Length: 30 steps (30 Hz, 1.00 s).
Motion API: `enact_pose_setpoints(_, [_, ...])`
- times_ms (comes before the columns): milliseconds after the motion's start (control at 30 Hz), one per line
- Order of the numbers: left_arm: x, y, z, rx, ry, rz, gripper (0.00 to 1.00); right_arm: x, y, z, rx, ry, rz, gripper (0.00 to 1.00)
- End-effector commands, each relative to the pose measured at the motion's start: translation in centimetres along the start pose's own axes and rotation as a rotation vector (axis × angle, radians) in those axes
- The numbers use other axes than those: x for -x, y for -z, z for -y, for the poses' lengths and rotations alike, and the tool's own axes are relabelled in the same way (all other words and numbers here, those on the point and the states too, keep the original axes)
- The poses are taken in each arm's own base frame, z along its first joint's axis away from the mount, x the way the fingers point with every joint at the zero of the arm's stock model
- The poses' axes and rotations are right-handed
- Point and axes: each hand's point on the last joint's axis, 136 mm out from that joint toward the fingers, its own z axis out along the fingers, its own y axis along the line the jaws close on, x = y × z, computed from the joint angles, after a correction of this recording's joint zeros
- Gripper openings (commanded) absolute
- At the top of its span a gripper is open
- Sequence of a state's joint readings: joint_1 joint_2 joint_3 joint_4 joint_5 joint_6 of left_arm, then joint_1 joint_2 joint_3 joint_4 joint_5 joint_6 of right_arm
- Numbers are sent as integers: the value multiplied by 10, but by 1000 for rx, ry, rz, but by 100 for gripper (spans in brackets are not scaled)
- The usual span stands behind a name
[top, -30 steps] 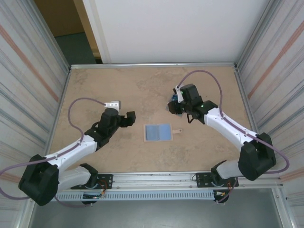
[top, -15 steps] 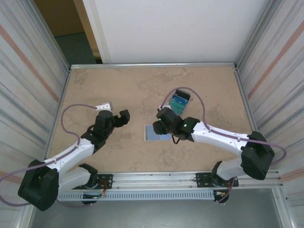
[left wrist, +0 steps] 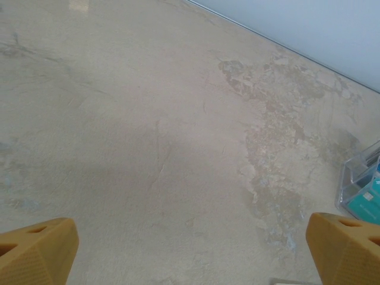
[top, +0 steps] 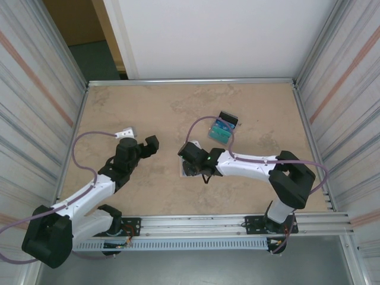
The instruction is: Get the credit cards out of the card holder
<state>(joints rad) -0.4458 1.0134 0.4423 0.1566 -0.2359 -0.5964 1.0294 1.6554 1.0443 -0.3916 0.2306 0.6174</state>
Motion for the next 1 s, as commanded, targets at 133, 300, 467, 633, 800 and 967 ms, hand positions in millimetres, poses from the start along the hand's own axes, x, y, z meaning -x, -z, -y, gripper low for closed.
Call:
enact_pose_setpoints(133, [-10, -3, -7, 20, -35, -42, 99, -2, -17, -11, -11, 27, -59, 37])
enact_pose_setpoints(300, [-12, -4, -8, 20, -36, -50, 99, -4, -27, -16, -11, 32, -89, 38])
enact_pose_setpoints(467, [-13, -4, -8, 23, -42, -56, 99, -8, -33, -15, -12, 25, -116, 43])
enact_pose_setpoints(633, [-14, -5, -9, 26, -43, -59, 99, -16, -38, -12, -5, 7, -147, 46])
enact_pose_setpoints(800, [-14, -5, -8, 25, -43, -64, 99, -19, -40, -12, 4, 1, -156, 46])
enact_pose_setpoints(967, [-14, -5, -6, 18, -42, -65, 99, -22, -43, -5, -16, -12, -163, 46])
